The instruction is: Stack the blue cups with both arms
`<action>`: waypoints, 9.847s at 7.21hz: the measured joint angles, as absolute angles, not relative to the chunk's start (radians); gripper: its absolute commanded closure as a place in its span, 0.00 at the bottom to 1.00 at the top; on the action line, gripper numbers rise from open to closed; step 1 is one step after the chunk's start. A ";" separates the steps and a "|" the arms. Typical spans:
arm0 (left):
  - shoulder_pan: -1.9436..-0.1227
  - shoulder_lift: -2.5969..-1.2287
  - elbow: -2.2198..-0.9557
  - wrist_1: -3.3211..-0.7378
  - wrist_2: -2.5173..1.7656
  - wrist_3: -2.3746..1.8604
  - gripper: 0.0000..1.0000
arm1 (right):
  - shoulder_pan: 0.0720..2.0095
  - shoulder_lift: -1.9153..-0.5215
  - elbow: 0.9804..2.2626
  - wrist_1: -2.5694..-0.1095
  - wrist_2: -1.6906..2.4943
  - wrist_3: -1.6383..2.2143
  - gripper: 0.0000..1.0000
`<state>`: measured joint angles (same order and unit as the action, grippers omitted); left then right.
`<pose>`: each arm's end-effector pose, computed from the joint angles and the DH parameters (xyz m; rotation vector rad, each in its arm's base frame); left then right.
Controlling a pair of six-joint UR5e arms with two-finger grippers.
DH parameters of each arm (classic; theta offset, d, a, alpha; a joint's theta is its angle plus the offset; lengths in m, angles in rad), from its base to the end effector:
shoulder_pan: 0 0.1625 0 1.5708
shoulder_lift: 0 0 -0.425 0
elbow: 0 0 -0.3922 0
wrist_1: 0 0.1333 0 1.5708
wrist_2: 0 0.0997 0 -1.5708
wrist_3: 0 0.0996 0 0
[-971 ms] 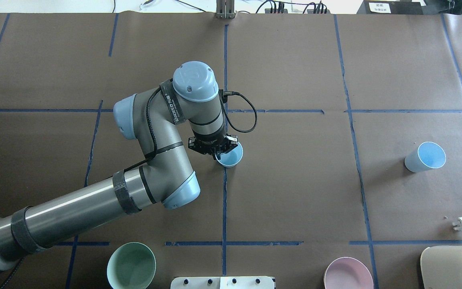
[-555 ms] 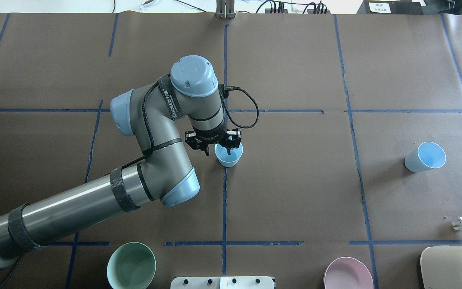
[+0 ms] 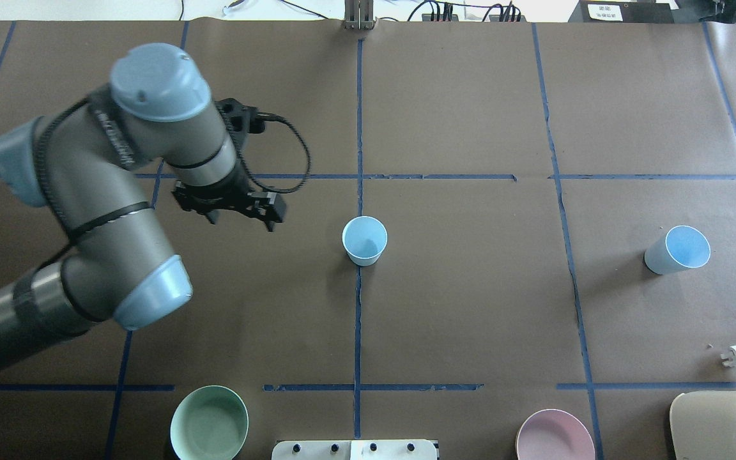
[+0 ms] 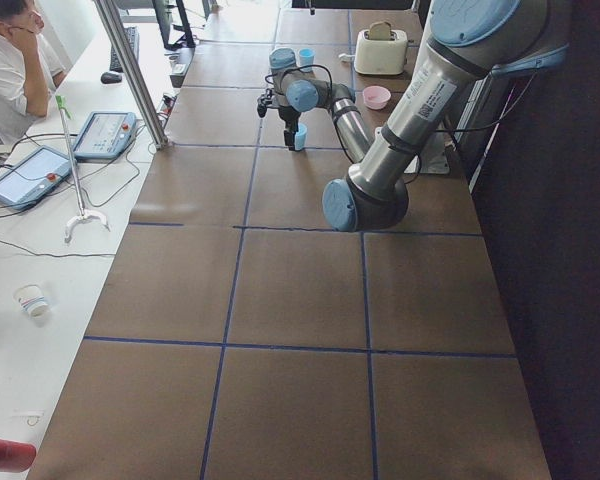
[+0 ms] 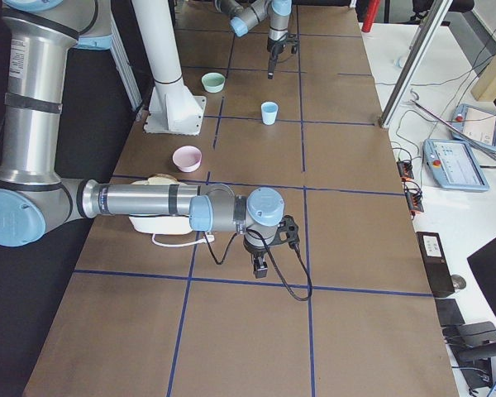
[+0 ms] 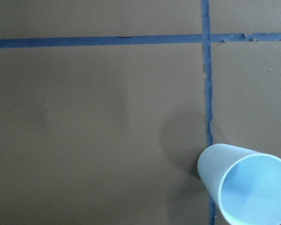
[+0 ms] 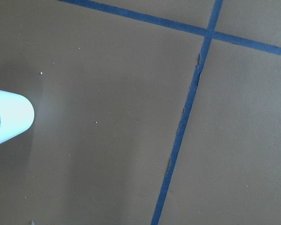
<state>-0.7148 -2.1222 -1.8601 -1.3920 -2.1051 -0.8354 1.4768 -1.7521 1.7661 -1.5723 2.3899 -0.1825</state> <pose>0.4108 -0.4658 0.2386 0.0433 0.8248 0.1962 0.0212 -0.4199 0.6418 0.0482 -0.8204 -0.2659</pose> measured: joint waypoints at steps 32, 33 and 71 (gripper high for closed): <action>-1.615 -1.381 -1.846 -1.394 -2.350 0.252 0.00 | 0.909 -1.449 1.830 -1.223 2.187 0.984 0.97; -1.615 -1.381 -1.846 -1.394 -2.350 0.251 0.00 | 0.844 -1.333 1.830 -1.288 2.160 1.107 0.97; -1.612 -1.388 -1.792 -1.403 -2.360 0.254 0.00 | 1.500 -1.757 1.779 -1.610 2.342 -0.180 0.00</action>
<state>-1.6122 -1.3881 -1.7923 -1.4030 -2.3601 0.2537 1.5001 -1.7566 1.7793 -1.6102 2.3421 -0.1801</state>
